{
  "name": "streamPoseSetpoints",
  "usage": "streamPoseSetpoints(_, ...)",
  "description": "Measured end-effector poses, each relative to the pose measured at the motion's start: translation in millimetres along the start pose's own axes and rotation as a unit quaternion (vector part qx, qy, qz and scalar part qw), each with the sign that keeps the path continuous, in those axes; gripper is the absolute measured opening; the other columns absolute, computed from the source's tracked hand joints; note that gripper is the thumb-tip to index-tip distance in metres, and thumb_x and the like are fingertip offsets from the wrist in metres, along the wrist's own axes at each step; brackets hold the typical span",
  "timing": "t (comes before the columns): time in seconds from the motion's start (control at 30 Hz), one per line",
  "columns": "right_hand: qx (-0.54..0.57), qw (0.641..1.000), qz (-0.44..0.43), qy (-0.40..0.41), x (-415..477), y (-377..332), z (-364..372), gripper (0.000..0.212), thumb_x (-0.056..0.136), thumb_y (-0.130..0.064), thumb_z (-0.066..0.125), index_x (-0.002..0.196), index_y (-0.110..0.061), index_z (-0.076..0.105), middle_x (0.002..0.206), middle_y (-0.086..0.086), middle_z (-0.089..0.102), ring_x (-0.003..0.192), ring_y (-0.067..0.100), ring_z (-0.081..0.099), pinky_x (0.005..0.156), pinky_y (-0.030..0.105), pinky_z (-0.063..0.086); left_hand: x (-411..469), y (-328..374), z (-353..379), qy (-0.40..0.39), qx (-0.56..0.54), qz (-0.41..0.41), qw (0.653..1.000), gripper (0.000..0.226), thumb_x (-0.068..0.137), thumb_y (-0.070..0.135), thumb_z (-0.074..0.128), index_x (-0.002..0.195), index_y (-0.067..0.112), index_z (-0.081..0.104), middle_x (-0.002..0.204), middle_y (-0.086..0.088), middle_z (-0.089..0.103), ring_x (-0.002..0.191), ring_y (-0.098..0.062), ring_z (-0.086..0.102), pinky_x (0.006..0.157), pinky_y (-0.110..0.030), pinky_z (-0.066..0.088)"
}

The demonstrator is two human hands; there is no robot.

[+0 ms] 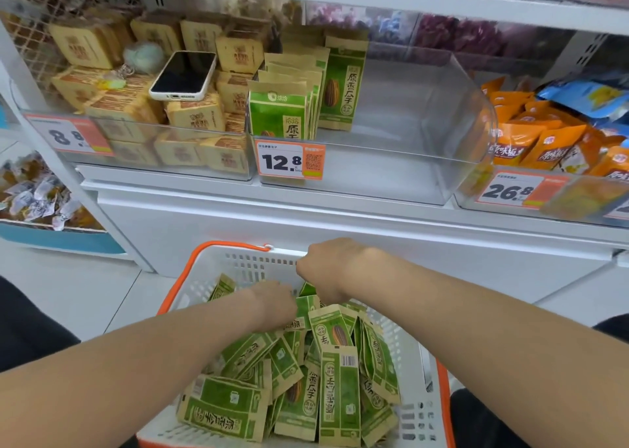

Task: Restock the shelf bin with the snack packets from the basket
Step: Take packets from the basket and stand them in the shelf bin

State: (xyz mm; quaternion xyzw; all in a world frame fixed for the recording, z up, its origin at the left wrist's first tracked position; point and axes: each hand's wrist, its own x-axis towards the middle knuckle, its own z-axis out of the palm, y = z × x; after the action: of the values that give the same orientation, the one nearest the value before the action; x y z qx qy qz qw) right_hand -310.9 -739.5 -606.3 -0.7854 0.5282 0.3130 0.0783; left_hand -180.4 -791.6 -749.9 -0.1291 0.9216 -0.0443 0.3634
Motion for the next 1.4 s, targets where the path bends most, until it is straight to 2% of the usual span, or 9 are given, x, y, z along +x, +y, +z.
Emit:
streamPoseSetpoints(0.1, 0.046, 0.998, 0.010, -0.029, 5.2, 8.7, 3.8, 0.014, 0.098, -0.012, 0.059, 0.087, -0.017, 0.052, 0.086, 0.002, 0.053, 0.067, 0.018, 0.055, 0.053, 0.032, 0.044, -5.6, -23.7, -17.8, 0.054, -0.177, -0.050, 0.981, 0.028, 0.100, 0.004, 0.060, 0.121, 0.022, 0.063, 0.121, -0.002, 0.067, 0.109, -0.025, 0.061, 0.095, -0.043, 0.053)
streamPoseSetpoints(0.23, 0.158, 0.984, -0.006, -0.078, 6.1, 22.0, 4.9, 0.054, 0.091, -0.049, 0.075, 0.134, -0.019, 0.062, 0.126, 0.001, 0.066, 0.112, 0.026, 0.065, 0.091, 0.038, 0.055, -21.3, -47.3, -46.9, 0.162, -0.343, -0.112, 0.919, 0.012, 0.104, 0.015, 0.053, 0.113, 0.016, 0.061, 0.108, -0.008, 0.070, 0.096, -0.029, 0.065, 0.081, -0.039, 0.053)
streamPoseSetpoints(0.3, 0.195, 0.980, -0.004, -0.043, 3.5, 27.3, 3.5, 0.073, 0.087, -0.054, 0.079, 0.144, -0.017, 0.053, 0.130, 0.004, 0.064, 0.119, 0.027, 0.061, 0.091, 0.034, 0.050, -31.7, -53.7, -65.1, 0.176, -0.409, -0.149, 0.883, 0.010, 0.100, 0.008, 0.051, 0.105, 0.008, 0.060, 0.099, -0.014, 0.069, 0.085, -0.033, 0.069, 0.067, -0.039, 0.055)
streamPoseSetpoints(0.47, 0.271, 0.957, 0.035, 0.096, 3.0, 34.4, 6.7, 0.108, 0.071, -0.063, 0.087, 0.149, -0.012, 0.032, 0.132, 0.004, 0.055, 0.121, 0.026, 0.056, 0.093, 0.034, 0.051, -63.0, -53.9, -109.9, 0.176, -0.683, -0.180, 0.685, 0.031, 0.099, 0.002, 0.042, 0.117, 0.008, 0.068, 0.085, -0.018, 0.078, 0.063, -0.024, 0.076, 0.055, -0.033, 0.062)
streamPoseSetpoints(0.67, 0.372, 0.906, 0.039, 0.199, 6.8, 47.6, 11.3, 0.044, 0.080, -0.030, 0.083, 0.111, -0.016, 0.056, 0.103, 0.002, 0.068, 0.093, 0.023, 0.065, 0.078, 0.037, 0.055, -75.6, -49.5, -120.0, 0.234, -0.802, -0.236, 0.497, 0.033, 0.101, 0.022, 0.047, 0.104, -0.003, 0.068, 0.064, -0.015, 0.065, 0.053, -0.030, 0.067, 0.058, -0.039, 0.063)
streamPoseSetpoints(0.73, 0.436, 0.862, 0.017, 0.259, 2.9, 53.4, 9.6, 0.027, 0.088, -0.032, 0.080, 0.110, -0.024, 0.067, 0.101, -0.003, 0.076, 0.092, 0.017, 0.069, 0.081, 0.032, 0.054, -75.4, -49.2, -118.9, 0.332, -0.741, -0.291, 0.506, 0.042, 0.101, 0.038, 0.046, 0.086, 0.005, 0.067, 0.060, -0.010, 0.060, 0.056, -0.031, 0.061, 0.058, -0.036, 0.052)
streamPoseSetpoints(0.87, 0.506, 0.768, 0.059, 0.388, -2.8, 52.1, 4.8, 0.030, 0.105, -0.051, 0.052, 0.117, -0.024, 0.047, 0.090, -0.004, 0.072, 0.086, 0.017, 0.068, 0.075, 0.038, 0.051, -83.1, -41.7, -120.9, 0.479, -0.468, -0.385, 0.635, 0.063, 0.109, 0.047, 0.031, 0.062, 0.013, 0.056, 0.067, -0.005, 0.061, 0.071, -0.033, 0.060, 0.060, -0.037, 0.039)
streamPoseSetpoints(1.13, 0.612, 0.539, 0.107, 0.569, -22.7, 44.6, -21.1, 0.047, 0.098, -0.054, 0.065, 0.079, -0.014, 0.048, 0.051, 0.014, 0.058, 0.045, 0.020, 0.044, 0.049, 0.029, 0.033, -94.3, -44.1, -147.4, 0.669, -0.378, -0.287, 0.572, 0.035, 0.115, 0.032, 0.031, 0.088, 0.020, 0.050, 0.074, 0.002, 0.054, 0.068, -0.029, 0.055, 0.062, -0.044, 0.038)
streamPoseSetpoints(1.4, 0.613, 0.466, 0.209, 0.603, -33.3, 83.3, -59.0, 0.018, 0.092, -0.041, 0.072, 0.088, -0.023, 0.070, 0.058, -0.002, 0.069, 0.054, 0.016, 0.063, 0.063, 0.036, 0.056, -114.5, -61.8, -180.4, 0.730, -0.279, -0.283, 0.557, 0.017, 0.111, 0.027, 0.039, 0.109, 0.018, 0.053, 0.087, 0.005, 0.059, 0.072, -0.025, 0.055, 0.057, -0.040, 0.041)
